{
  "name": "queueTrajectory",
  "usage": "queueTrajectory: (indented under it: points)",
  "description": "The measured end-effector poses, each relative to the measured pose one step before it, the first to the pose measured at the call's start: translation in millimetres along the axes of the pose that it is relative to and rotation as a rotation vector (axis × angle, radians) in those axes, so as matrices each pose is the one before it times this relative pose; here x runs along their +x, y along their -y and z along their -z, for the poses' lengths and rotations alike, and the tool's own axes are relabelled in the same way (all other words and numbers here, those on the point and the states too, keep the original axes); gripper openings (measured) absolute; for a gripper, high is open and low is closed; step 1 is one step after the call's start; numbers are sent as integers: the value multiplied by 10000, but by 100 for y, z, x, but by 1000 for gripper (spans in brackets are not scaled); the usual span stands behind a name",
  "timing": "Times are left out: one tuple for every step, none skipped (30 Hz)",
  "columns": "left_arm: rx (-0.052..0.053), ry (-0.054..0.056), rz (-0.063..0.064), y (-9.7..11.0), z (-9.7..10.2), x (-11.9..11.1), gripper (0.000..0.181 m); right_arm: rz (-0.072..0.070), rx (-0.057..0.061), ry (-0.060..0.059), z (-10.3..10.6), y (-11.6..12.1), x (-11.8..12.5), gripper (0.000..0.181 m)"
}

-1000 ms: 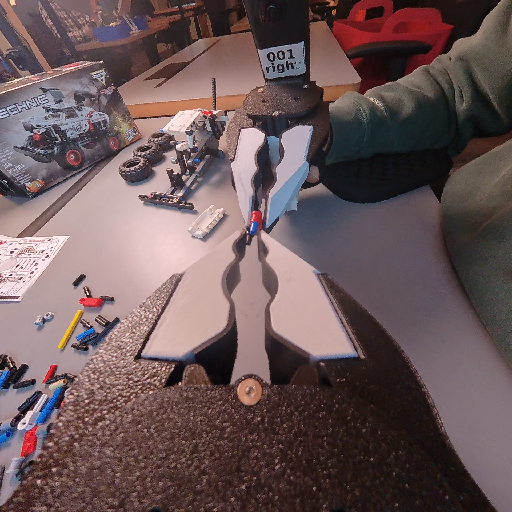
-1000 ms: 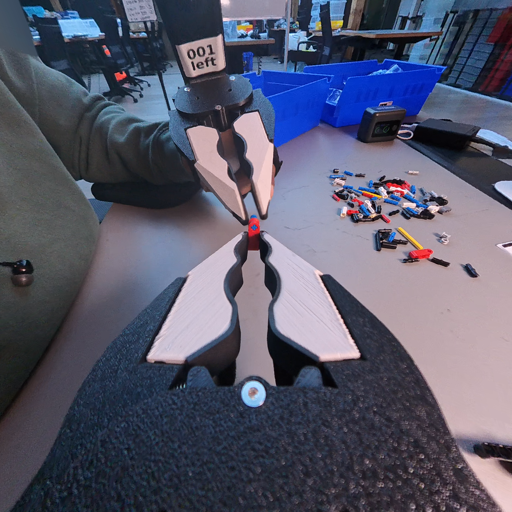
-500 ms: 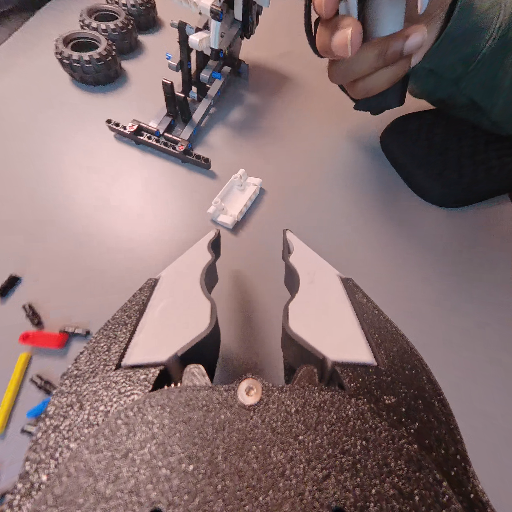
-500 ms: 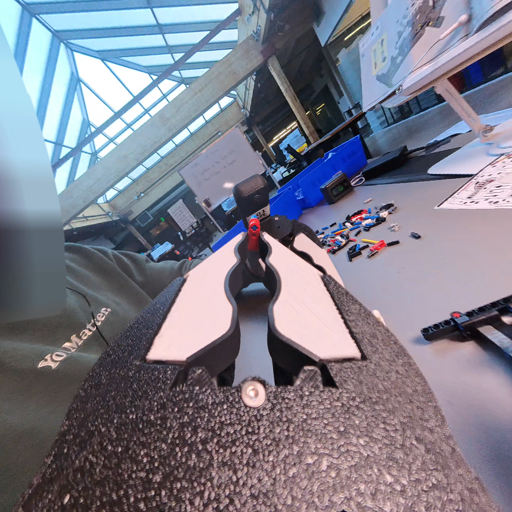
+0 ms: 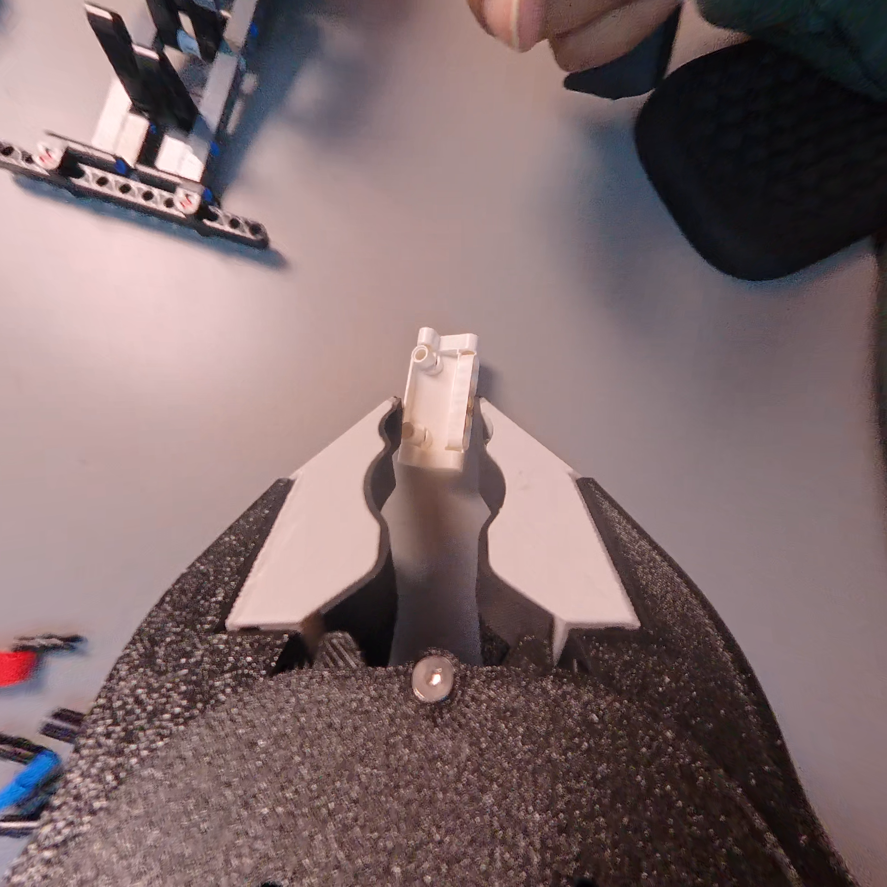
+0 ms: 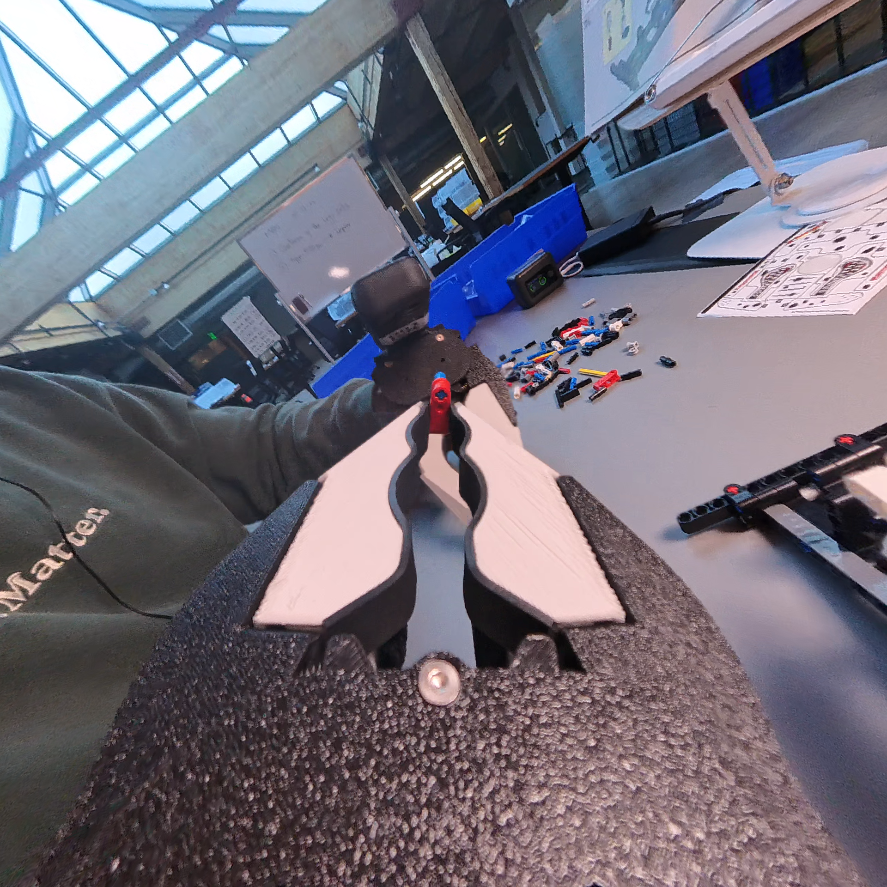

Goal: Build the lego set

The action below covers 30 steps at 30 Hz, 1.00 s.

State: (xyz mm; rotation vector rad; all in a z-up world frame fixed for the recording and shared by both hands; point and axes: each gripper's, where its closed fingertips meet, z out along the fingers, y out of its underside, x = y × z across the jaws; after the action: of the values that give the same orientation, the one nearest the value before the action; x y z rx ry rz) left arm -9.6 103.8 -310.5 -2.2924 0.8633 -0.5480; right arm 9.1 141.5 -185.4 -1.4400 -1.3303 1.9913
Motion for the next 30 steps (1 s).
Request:
queueTrajectory:
  points:
    - [35, -461, 500, -621, 715, 1264, 29, 153, -218, -40, -276, -430, -66, 8]
    - [-125, -580, 600, -995, 671, 1436, 30, 124, -188, -4, -286, -375, -137, 8]
    - [-105, -358, 535, -1095, 614, 1098, 30, 105, -164, 15, -292, -337, -171, 8]
    - [53, -236, 409, -928, 613, 945, 30, 89, -174, 30, -294, -345, -170, 8]
    - [82, -515, 463, -857, 606, 1284, 30, 72, -176, 43, -293, -336, -177, 8]
    - [74, -706, 494, -790, 528, 1496, 30, 35, -143, 48, -303, -283, -152, 8]
    - [97, -541, 378, -693, 411, 1198, 30, -9, -120, 56, -293, -249, -116, 8]
    - [65, -337, 272, -627, 267, 792, 30, -31, -110, 49, -287, -253, -78, 8]
    - [55, -123, 177, -501, 152, 312, 30, -33, -107, 7, -258, -266, 9, 8]
    - [104, 206, 72, -275, 129, -323, 31, -25, -97, -23, -222, -253, 54, 8]
    - [97, 402, 62, -149, 168, -791, 31, -32, -75, -30, -187, -220, 45, 8]
    - [128, 393, 83, 15, 200, -871, 31, -49, -38, -22, -135, -160, 26, 8]
    - [259, 334, 40, 320, 242, -760, 31, -52, -2, -19, -86, -80, 2, 8]
    - [333, 411, -17, 496, 330, -847, 34, -44, 5, -31, -62, -61, 25, 8]
    - [394, 621, -65, 623, 468, -1121, 35, -26, 12, -55, -30, -33, 34, 8]
    - [391, 692, -81, 600, 592, -1163, 36, 8, 6, -43, -18, -30, 1, 8]
    - [272, 609, -119, 418, 616, -958, 36, 27, -15, -14, -43, -43, -46, 8]
    - [181, 509, -270, 247, 608, -652, 36, 33, -29, 0, -61, -72, -62, 8]
    - [108, 335, -466, 68, 559, -224, 35, 34, -55, 6, -94, -104, -33, 8]
    - [15, 137, -587, -110, 484, 242, 32, 23, -64, 1, -106, -131, 15, 8]
    - [29, 54, -657, -114, 389, 546, 31, 5, -63, 5, -113, -146, 24, 8]
    - [70, -68, -754, -67, 276, 919, 28, -8, -65, 19, -113, -157, -1, 8]
    - [67, -166, -823, -65, 122, 1239, 26, -4, -61, 15, -79, -145, 5, 8]
    - [73, -48, -860, -21, -22, 1175, 23, 19, -53, 0, -78, -131, 9, 8]
    - [-3, -7, -788, -106, -166, 1087, 21, 31, -46, -2, -42, -91, 1, 8]
    - [-173, 19, -620, -296, -276, 855, 20, 17, -33, 16, -32, -70, -24, 8]
    - [-307, 142, -470, -489, -343, 431, 20, -5, -17, 23, -36, -41, -17, 8]
    - [-345, 80, -338, -576, -359, 292, 23, -11, -23, 26, -46, -48, -29, 8]
    - [-312, 26, -194, -566, -368, 166, 25, -1, -29, 21, -39, -64, -27, 8]
    - [-259, 10, -93, -524, -397, 7, 28, 9, -30, 2, -48, -65, -13, 8]
